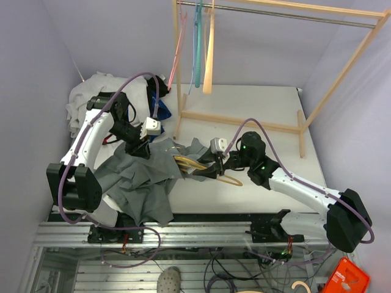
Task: Place the shirt on the hanger
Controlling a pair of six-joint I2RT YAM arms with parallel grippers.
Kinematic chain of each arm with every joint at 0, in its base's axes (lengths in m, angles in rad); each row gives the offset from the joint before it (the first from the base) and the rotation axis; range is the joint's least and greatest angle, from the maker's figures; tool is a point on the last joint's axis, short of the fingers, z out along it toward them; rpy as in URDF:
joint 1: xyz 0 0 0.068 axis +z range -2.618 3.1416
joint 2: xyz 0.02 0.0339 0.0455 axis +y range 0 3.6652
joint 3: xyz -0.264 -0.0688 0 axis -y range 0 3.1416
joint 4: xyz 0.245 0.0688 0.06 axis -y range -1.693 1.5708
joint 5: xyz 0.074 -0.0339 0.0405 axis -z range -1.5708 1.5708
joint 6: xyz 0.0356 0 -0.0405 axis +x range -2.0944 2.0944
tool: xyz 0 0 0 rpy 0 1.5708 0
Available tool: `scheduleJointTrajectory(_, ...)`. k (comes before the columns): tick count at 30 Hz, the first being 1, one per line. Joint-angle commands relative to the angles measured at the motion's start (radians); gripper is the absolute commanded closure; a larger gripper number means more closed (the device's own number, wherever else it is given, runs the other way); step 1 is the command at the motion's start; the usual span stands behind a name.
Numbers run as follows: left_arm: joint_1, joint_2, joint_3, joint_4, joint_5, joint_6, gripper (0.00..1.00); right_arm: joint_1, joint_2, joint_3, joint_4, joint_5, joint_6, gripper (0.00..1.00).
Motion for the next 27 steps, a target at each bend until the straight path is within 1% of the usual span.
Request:
scheduleJointTrajectory(1, -0.022, -0.021, -0.03, -0.01, -0.005, -0.006, 0.6, -0.002, -0.016, 0.029, 0.033, 0.01, -0.02, 1.0)
scheduleJointTrajectory(3, -0.027, -0.019, -0.037, -0.01, -0.008, -0.009, 0.57, -0.002, -0.017, 0.03, 0.03, 0.01, -0.023, 1.0)
scheduleJointTrajectory(5, -0.031, -0.016, -0.041, -0.01, -0.005, -0.008, 0.57, -0.002, -0.019, 0.029, 0.035, 0.01, -0.018, 1.0)
scheduleJointTrajectory(6, -0.033, -0.011, -0.04, -0.01, 0.0, -0.006, 0.61, -0.004, -0.019, 0.029, 0.039, 0.009, -0.014, 1.0)
scheduleJointTrajectory(9, -0.034, 0.008, -0.023, -0.01, 0.048, -0.014, 0.83, -0.004, -0.018, 0.026, 0.063, 0.005, 0.001, 1.0)
scheduleJointTrajectory(10, -0.035, 0.015, -0.016, -0.01, 0.069, -0.022, 0.86, -0.003, -0.017, 0.026, 0.068, 0.005, 0.004, 1.0)
scheduleJointTrajectory(15, -0.048, 0.031, 0.003, -0.01, 0.159, -0.038, 0.91, -0.003, -0.02, 0.025, 0.073, 0.007, 0.011, 1.0)
scheduleJointTrajectory(17, -0.063, 0.032, 0.0, -0.008, 0.176, -0.043, 0.92, -0.004, -0.025, 0.023, 0.074, 0.009, 0.012, 1.0)
scheduleJointTrajectory(19, -0.082, 0.033, 0.003, -0.008, 0.189, -0.058, 0.9, -0.005, -0.03, 0.017, 0.083, 0.013, 0.014, 1.0)
scheduleJointTrajectory(21, -0.103, 0.038, 0.014, -0.009, 0.207, -0.087, 0.83, -0.004, -0.031, 0.012, 0.097, 0.013, 0.019, 1.0)
scheduleJointTrajectory(27, -0.163, 0.039, 0.041, -0.009, 0.247, -0.127, 0.72, -0.005, -0.023, 0.014, 0.105, 0.008, 0.021, 1.0)
